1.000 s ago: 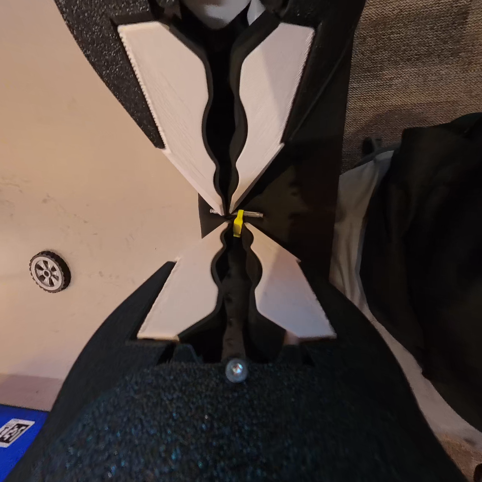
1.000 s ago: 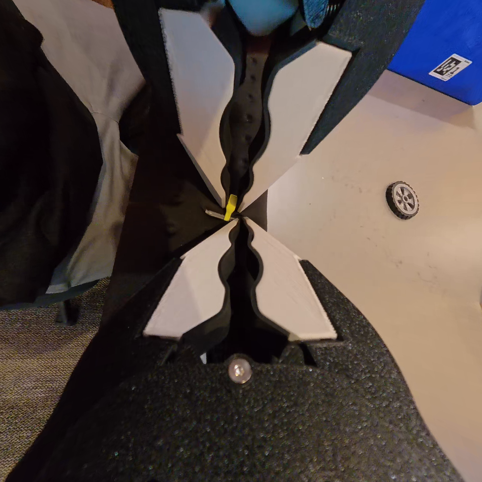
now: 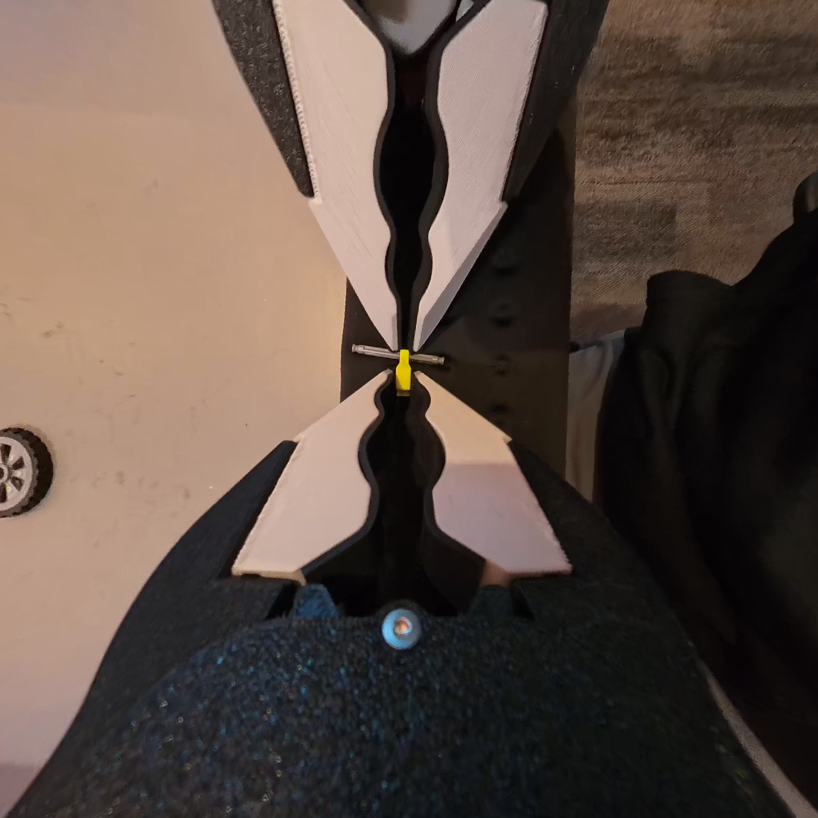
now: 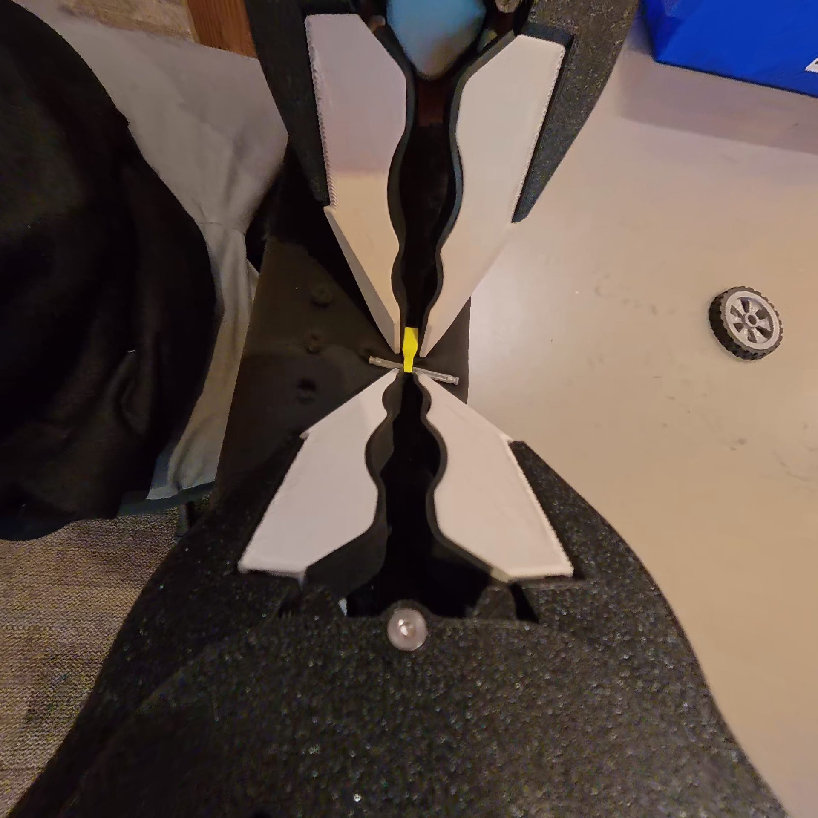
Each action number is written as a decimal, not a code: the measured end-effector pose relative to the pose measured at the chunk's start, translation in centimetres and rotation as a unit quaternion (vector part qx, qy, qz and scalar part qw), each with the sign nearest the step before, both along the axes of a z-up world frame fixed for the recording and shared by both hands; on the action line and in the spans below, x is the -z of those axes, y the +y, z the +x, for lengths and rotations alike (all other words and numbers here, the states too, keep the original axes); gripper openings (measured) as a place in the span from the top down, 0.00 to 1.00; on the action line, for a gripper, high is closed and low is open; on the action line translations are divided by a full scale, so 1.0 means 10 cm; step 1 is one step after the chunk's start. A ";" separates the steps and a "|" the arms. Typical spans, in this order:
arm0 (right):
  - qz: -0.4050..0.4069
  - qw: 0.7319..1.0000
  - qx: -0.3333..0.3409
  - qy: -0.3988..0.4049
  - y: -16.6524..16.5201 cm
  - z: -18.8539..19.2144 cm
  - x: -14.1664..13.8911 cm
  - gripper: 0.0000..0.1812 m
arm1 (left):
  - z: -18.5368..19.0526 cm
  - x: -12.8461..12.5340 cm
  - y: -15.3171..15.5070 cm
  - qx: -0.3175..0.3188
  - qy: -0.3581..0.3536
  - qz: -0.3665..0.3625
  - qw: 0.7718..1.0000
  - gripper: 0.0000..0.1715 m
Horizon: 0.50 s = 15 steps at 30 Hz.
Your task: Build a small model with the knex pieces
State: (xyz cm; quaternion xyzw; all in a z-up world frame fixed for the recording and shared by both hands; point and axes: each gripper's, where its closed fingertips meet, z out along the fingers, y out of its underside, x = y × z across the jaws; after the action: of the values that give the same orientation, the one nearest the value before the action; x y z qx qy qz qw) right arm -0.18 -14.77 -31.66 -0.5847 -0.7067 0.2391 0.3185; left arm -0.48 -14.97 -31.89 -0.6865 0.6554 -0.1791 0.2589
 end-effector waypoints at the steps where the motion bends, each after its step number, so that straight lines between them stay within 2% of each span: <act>1: 0.002 1.000 -0.002 0.000 0.00 -0.01 0.00 0.99 | 0.00 0.00 0.00 -0.005 -0.010 -0.003 1.000 0.99; 5: 0.008 1.000 -0.009 0.001 -0.01 -0.01 0.00 0.99 | 0.00 0.00 0.00 -0.012 -0.041 -0.013 0.999 0.99; 15: 0.026 0.999 -0.017 0.005 0.00 -0.04 0.00 1.00 | 0.01 -0.01 0.00 -0.011 -0.046 -0.004 0.999 0.99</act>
State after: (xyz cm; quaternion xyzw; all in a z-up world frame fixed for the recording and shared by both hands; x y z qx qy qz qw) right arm -0.55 -14.82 -31.65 -0.5625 -0.7211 0.2292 0.3333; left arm -0.37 -14.97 -31.84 -0.6856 0.6349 -0.2098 0.2878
